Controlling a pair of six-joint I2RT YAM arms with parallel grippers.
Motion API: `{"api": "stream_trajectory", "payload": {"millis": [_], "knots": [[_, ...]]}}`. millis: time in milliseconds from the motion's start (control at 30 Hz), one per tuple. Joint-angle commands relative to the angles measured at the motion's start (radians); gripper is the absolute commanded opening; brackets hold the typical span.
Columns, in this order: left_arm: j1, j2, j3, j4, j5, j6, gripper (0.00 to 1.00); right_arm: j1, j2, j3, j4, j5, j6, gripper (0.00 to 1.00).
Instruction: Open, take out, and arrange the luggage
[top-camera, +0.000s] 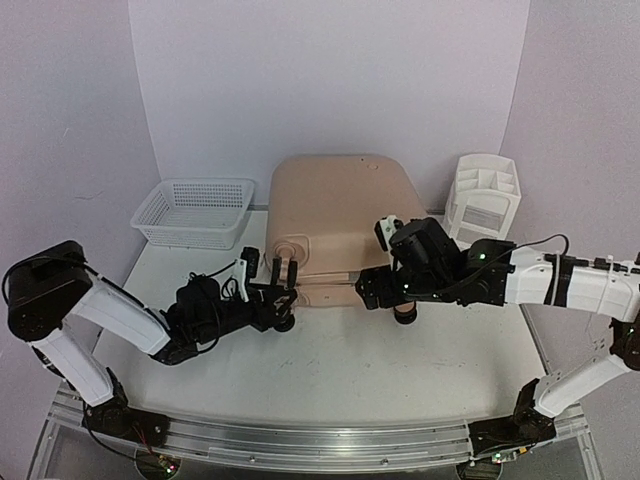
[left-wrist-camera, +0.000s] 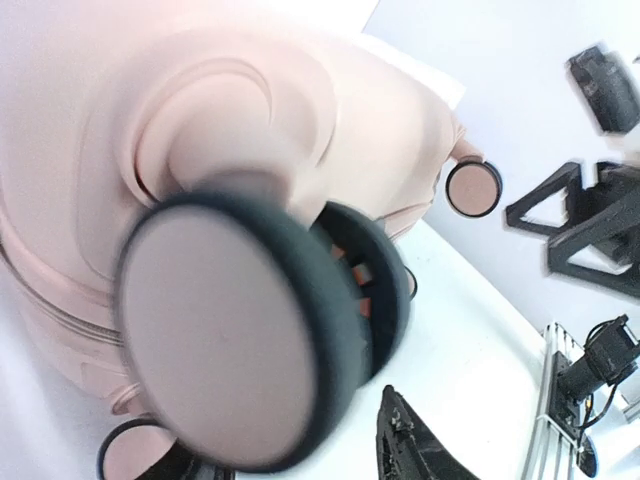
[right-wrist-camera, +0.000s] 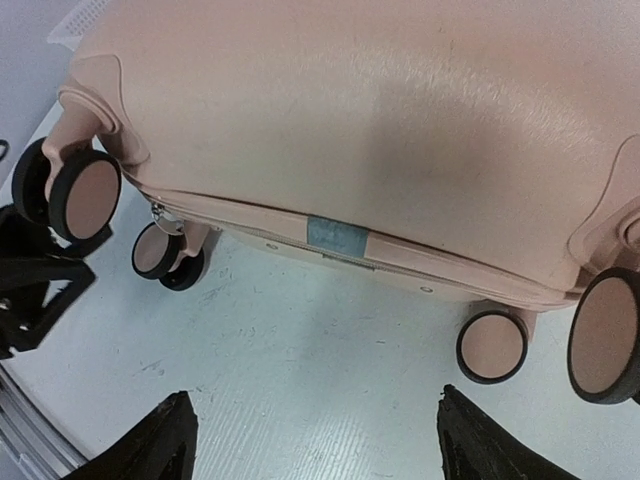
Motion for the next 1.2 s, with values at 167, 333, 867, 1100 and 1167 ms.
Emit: {"api": "stream_trajectory", "payload": {"millis": [167,333,867,1100,1167], "knots": [[-0.003,-0.424,0.051,-0.697,-0.083,-0.006,0.69,0.097,0.165,-0.017,0.224,0.064,-0.027,0.80],[-0.002,-0.518,0.164,-0.973,-0.144,0.047,0.74,0.138,0.254,-0.023,0.349,0.156,-0.022,0.75],[0.029,-0.350,0.406,-1.097,-0.027,0.172,0.89,0.163,0.345,-0.079,0.596,0.251,-0.121,0.75],[0.029,-0.297,0.461,-1.121,-0.110,0.254,0.65,0.166,0.357,-0.098,0.633,0.237,-0.152,0.77],[0.029,-0.303,0.455,-1.129,-0.153,0.287,0.58,0.166,0.368,-0.089,0.634,0.233,-0.157,0.77]]}}
